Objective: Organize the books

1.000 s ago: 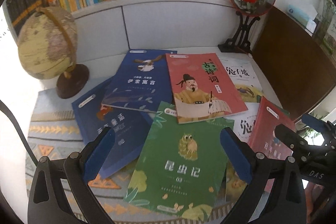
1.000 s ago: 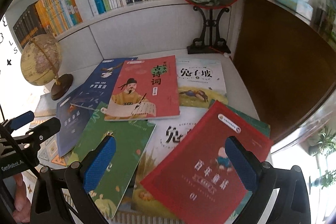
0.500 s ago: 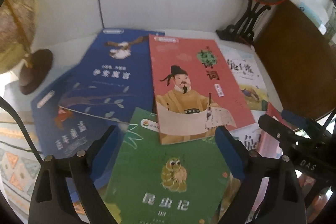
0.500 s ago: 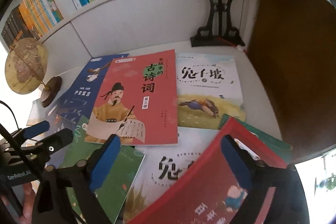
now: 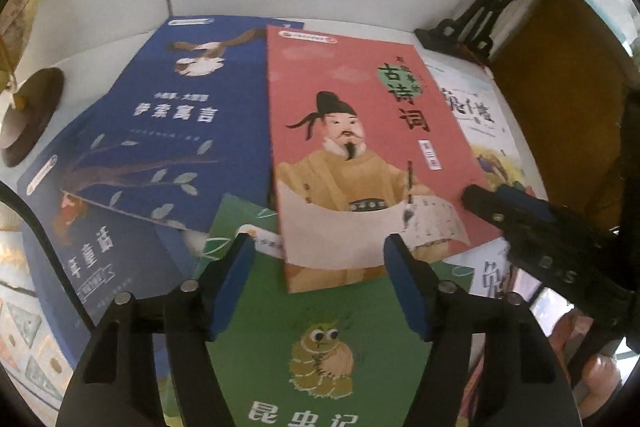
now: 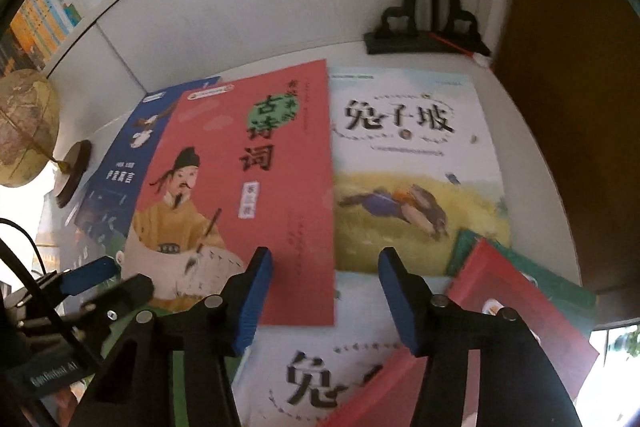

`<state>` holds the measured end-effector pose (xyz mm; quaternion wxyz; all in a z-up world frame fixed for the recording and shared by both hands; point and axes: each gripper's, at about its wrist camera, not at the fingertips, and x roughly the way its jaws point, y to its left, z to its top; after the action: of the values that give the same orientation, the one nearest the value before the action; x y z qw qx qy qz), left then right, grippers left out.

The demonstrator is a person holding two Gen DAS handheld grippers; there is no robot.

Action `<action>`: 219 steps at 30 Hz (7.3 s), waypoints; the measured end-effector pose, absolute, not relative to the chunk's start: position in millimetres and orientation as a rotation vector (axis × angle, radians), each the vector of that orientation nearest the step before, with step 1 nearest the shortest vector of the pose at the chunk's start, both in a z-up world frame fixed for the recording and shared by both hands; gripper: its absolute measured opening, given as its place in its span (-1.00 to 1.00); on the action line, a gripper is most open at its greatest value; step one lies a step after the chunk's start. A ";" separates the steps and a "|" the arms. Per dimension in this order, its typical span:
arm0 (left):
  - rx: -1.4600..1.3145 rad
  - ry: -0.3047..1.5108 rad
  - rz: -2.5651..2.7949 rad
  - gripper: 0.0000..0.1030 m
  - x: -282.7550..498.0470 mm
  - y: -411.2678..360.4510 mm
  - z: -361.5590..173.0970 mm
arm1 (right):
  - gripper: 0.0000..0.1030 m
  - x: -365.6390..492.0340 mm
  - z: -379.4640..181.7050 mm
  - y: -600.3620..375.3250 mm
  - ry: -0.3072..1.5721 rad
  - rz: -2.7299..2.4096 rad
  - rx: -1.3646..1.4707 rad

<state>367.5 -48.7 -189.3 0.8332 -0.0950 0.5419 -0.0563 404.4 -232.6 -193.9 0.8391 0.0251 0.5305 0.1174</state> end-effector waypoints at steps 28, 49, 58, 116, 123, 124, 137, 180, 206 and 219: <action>-0.248 1.183 -0.360 -0.02 236.7 -83.4 -193.5 | -0.08 272.6 -177.1 -278.5 1.213 0.309 0.007; -0.592 1.022 -0.480 -0.08 241.3 -55.0 -159.7 | -0.08 274.6 -191.6 -282.0 1.143 0.282 0.084; -0.700 1.115 -0.378 -0.80 261.0 -68.3 -206.5 | -0.08 271.1 -189.8 -285.0 1.150 0.329 0.166; -0.373 0.808 0.031 -0.72 49.4 255.2 -64.5 | -0.46 105.4 -66.6 105.9 0.831 0.829 -0.205; -0.421 0.838 0.108 -0.71 47.8 329.9 -109.2 | -0.46 117.3 -113.2 192.9 0.928 0.859 -0.183; -0.434 0.842 0.106 -0.71 50.0 336.8 -114.7 | -0.46 119.6 -117.2 199.9 0.938 0.856 -0.179; -0.528 0.915 0.075 -0.60 59.5 369.6 -169.2 | -0.44 118.3 -161.5 230.3 1.067 0.805 -0.159; -0.288 0.833 -0.143 0.55 -53.2 34.3 -58.8 | 0.07 -38.4 -48.4 -171.8 0.873 0.557 0.085; -0.262 1.043 -0.219 0.62 160.2 67.7 -132.1 | 0.21 128.6 -157.2 -204.8 1.119 0.307 0.409; -0.195 1.111 -0.300 0.28 231.4 56.1 -186.7 | -0.09 181.3 -202.9 -184.0 1.195 0.210 0.367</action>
<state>231.4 56.1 -186.7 0.8344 -0.0919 0.5246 -0.1418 181.3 -184.0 -202.9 0.8059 0.1714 0.5581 0.0981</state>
